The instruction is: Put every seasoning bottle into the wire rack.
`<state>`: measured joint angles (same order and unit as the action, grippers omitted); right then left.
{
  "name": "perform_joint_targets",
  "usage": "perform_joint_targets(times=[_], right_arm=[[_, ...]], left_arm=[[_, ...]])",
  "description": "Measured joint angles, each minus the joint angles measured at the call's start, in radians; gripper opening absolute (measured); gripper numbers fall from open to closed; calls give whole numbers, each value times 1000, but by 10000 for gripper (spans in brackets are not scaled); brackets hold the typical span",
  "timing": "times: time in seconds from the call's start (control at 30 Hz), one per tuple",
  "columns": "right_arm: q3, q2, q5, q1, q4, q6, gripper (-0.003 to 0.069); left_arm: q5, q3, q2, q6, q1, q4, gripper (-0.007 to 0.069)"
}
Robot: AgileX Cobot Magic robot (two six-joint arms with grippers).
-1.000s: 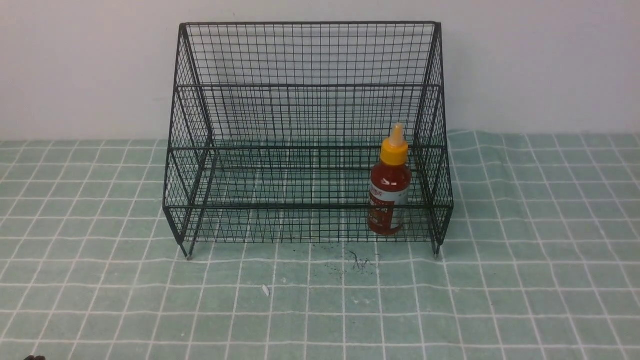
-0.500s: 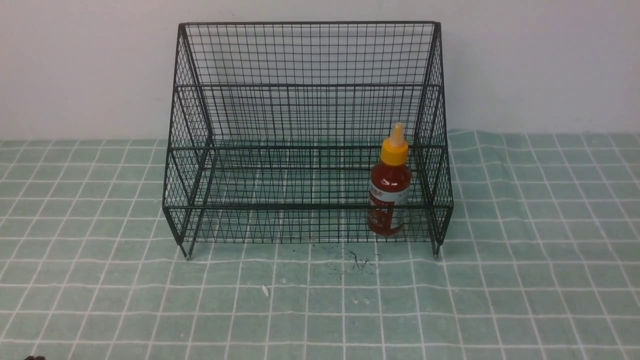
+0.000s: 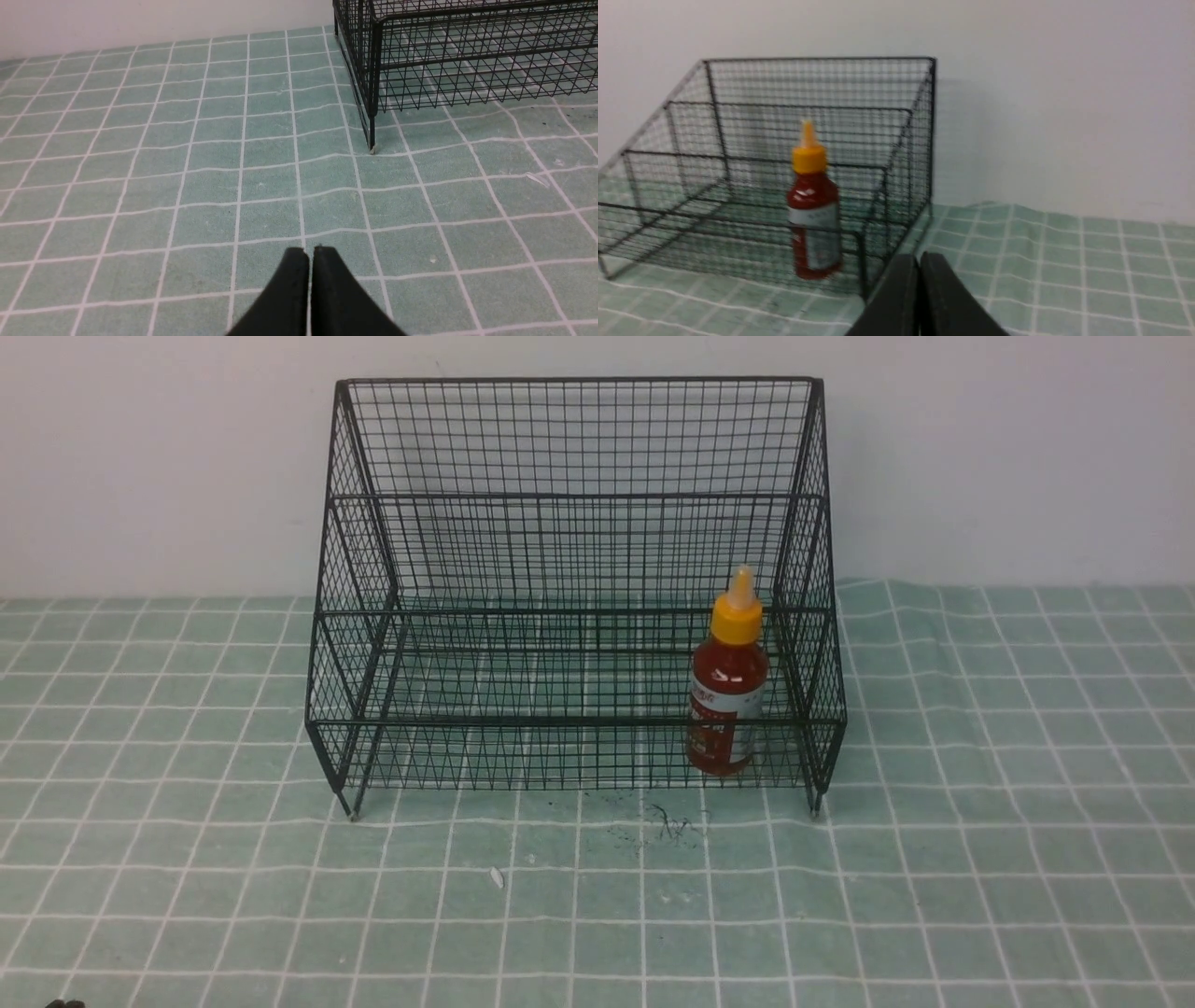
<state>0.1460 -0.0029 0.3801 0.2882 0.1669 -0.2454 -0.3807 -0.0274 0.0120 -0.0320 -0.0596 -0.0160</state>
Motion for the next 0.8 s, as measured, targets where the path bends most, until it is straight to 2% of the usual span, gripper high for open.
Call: perform_joint_targets(times=[0.13,0.27,0.4,0.8], right_arm=[[-125,-9,8,-149,8,59,-14],[-164,-9,17,-240,-4,70,-14],[-164,-9,15,-269,-12,74,-14],[-164,-9,12,-269,-15,74,-14]], left_arm=[[0,0,0,0,0,0,-6],[0,0,0,0,0,-1,-6],[0,0,0,0,0,-2,-6],[0,0,0,0,0,-2,-6]])
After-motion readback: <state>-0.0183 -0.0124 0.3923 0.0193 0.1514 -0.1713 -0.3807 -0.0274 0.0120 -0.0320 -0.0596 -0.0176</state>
